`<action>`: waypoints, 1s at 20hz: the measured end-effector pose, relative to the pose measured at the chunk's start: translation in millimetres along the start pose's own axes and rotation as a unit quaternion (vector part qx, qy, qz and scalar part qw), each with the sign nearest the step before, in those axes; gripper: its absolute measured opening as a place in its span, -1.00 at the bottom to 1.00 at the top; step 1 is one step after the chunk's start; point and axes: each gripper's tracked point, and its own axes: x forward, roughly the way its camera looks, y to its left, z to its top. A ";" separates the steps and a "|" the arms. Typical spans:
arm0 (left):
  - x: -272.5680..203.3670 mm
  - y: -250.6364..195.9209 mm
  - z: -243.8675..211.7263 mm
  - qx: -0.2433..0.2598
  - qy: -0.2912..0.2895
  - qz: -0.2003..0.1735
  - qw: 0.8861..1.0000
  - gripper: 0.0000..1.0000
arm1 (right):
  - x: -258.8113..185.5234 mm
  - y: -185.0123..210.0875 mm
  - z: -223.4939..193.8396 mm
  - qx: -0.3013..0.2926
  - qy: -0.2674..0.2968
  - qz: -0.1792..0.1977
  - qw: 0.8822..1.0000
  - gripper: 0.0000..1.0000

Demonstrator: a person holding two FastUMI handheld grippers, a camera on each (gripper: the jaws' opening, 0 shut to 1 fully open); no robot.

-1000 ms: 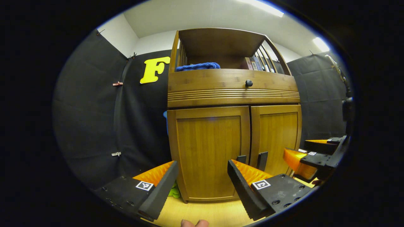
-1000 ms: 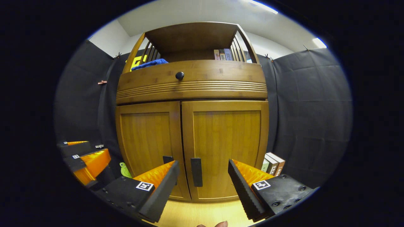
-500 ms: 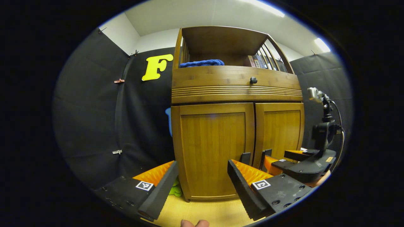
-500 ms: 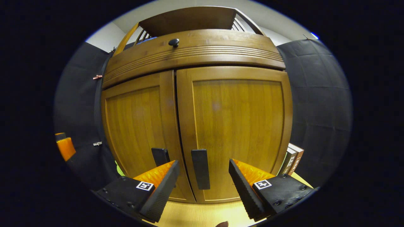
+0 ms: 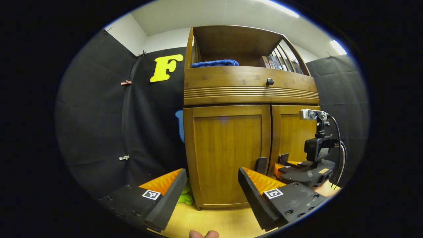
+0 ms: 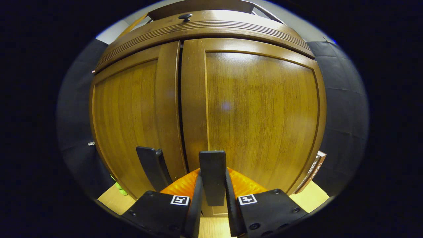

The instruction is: Open the right door of the double-door shoe cabinet with the right hand, and open the left door with the left hand.

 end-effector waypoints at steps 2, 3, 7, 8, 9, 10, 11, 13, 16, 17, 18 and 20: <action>-2.5 2.1 0.7 0.001 0.002 0.002 1.000 0.99 | 6.6 -1.8 -3.3 0.000 0.002 0.002 1.000 -0.41; -4.8 2.3 1.0 0.002 0.001 0.003 1.000 0.99 | -2.1 -1.3 -0.8 -0.001 0.005 0.003 1.000 -0.46; -12.9 -2.8 9.2 0.000 -0.004 0.001 1.000 0.99 | -23.7 -3.8 -3.1 0.005 0.015 0.028 0.999 -0.47; -14.1 -5.3 11.7 0.000 -0.005 0.002 1.000 0.95 | -32.4 -5.6 -4.2 0.006 0.018 0.036 0.999 -0.46; -15.6 -8.2 11.2 -0.002 -0.004 0.001 1.000 0.92 | -40.7 -8.4 -4.4 0.007 0.018 0.044 0.999 -0.47; -16.9 -11.0 12.3 -0.005 -0.003 0.000 1.000 0.96 | -47.1 -9.8 -3.4 0.008 0.020 0.050 0.999 -0.47; -18.1 -14.1 14.0 -0.007 -0.004 -0.001 1.000 0.96 | -54.8 -13.1 -3.2 0.009 0.020 0.056 0.998 -0.47; -20.2 -22.3 16.8 -0.007 -0.007 -0.001 1.000 0.99 | -72.6 -20.0 -4.7 0.010 0.022 0.066 0.998 -0.47; -23.1 -34.6 20.4 -0.004 -0.007 -0.004 1.000 0.95 | -95.7 -31.2 -6.3 0.009 0.026 0.079 0.996 -0.47; -23.5 -40.3 21.0 -0.004 -0.010 -0.006 1.000 0.95 | -102.8 -35.6 -7.1 0.008 0.027 0.082 0.996 -0.47; -24.1 -46.0 22.7 -0.003 -0.012 -0.007 1.000 0.99 | -110.8 -40.3 -6.9 0.008 0.027 0.085 0.996 -0.47; -24.0 -54.7 22.4 -0.001 -0.011 -0.010 1.000 0.95 | -126.7 -52.3 -8.0 0.010 0.028 0.089 0.996 -0.47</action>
